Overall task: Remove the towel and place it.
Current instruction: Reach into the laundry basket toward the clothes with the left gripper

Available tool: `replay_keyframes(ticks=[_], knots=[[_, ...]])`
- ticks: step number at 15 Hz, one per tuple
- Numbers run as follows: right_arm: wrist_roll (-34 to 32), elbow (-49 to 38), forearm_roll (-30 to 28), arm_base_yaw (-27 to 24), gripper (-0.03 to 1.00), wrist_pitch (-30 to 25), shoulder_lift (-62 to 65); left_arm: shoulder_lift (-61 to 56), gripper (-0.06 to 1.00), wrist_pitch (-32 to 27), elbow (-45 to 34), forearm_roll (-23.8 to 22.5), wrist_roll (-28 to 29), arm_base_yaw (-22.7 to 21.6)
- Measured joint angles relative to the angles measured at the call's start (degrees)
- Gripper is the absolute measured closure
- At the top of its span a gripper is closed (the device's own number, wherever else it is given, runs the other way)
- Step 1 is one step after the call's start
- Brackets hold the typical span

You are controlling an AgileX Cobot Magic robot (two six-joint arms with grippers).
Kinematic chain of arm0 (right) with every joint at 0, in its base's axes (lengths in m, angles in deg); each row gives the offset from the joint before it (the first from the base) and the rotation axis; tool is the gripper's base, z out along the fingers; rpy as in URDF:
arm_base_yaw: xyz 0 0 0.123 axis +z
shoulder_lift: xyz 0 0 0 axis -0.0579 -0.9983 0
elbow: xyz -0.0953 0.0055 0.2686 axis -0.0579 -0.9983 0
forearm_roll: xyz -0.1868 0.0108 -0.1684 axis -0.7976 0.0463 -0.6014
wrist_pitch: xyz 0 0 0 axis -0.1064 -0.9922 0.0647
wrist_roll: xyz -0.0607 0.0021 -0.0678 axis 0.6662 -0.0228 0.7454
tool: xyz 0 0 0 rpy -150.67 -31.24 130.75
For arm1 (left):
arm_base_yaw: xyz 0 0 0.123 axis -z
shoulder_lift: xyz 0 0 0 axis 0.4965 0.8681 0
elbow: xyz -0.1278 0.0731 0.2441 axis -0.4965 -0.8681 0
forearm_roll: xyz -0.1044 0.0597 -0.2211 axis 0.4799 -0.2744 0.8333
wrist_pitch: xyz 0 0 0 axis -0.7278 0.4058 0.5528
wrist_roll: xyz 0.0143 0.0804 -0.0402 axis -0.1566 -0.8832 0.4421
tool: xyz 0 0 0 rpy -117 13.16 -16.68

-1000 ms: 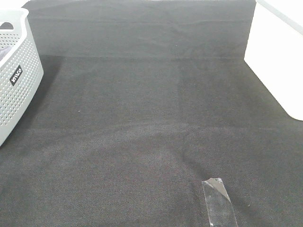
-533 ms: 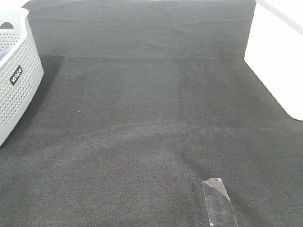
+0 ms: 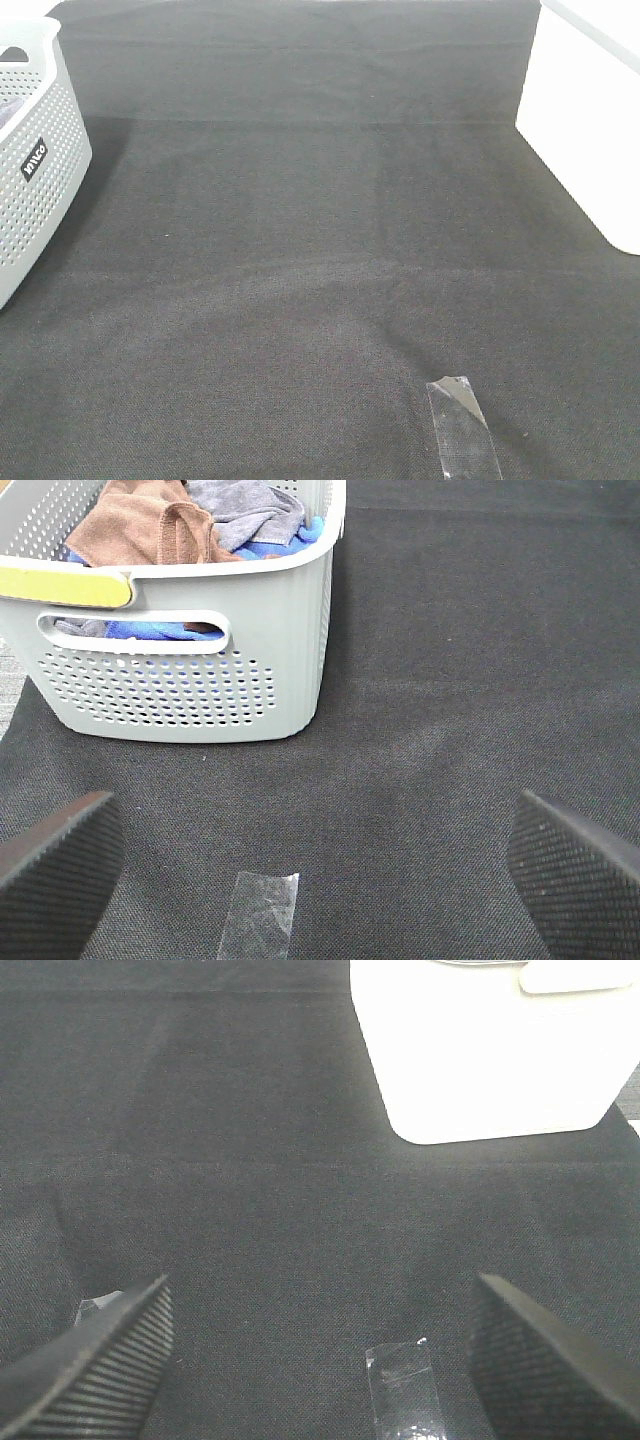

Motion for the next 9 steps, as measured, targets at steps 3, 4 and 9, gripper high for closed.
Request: replay_keyframes(ticks=[3, 4, 9], knots=[[0.00, 0.00, 0.00, 0.00, 0.21, 0.00, 0.00, 0.00, -0.05, 0.00, 0.00, 0.00, 0.00, 0.00], [0.00, 0.00, 0.00, 0.00, 0.21, 0.00, 0.00, 0.00, -0.05, 0.00, 0.00, 0.00, 0.00, 0.00], [0.00, 0.00, 0.00, 0.00, 0.21, 0.00, 0.00, 0.00, -0.05, 0.00, 0.00, 0.00, 0.00, 0.00]])
